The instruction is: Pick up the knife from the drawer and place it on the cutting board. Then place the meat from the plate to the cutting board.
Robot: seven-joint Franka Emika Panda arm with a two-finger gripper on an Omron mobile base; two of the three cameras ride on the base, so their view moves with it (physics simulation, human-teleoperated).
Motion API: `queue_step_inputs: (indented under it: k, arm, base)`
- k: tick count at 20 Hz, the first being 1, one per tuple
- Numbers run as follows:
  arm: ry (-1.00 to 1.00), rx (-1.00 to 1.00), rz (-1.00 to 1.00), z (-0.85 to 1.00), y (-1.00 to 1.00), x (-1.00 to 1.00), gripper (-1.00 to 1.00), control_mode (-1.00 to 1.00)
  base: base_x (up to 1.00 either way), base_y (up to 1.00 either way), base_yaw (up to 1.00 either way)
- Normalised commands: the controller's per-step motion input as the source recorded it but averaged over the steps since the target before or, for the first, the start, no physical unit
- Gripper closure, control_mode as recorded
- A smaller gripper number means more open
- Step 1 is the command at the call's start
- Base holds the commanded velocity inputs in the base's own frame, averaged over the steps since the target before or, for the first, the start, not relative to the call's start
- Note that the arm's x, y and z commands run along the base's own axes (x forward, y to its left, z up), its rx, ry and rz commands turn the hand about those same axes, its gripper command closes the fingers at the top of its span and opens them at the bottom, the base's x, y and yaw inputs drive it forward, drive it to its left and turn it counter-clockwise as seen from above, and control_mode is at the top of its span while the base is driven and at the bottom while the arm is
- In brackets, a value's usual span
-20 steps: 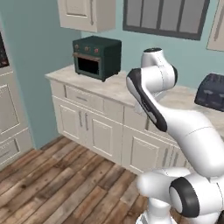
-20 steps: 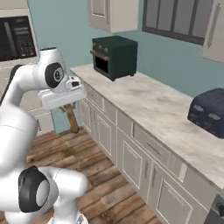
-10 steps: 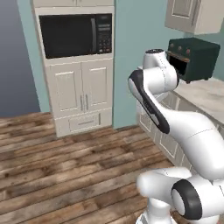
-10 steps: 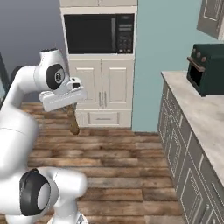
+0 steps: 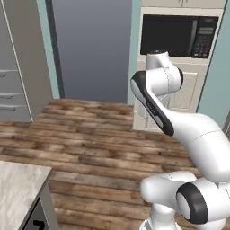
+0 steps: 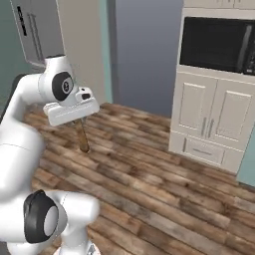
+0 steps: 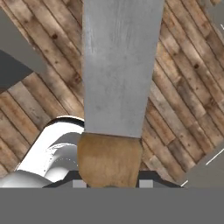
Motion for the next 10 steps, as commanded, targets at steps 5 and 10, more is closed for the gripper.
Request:
queue_step_inputs:
  k: [5, 10]
  arm:
    - [0.00, 0.00, 0.00, 0.00, 0.00, 0.00, 1.00, 1.00]
    - [0.00, 0.00, 0.00, 0.00, 0.00, 0.00, 1.00, 1.00]
  base:
    - [0.00, -0.10, 0.77]
    - [0.00, -0.18, 0.71]
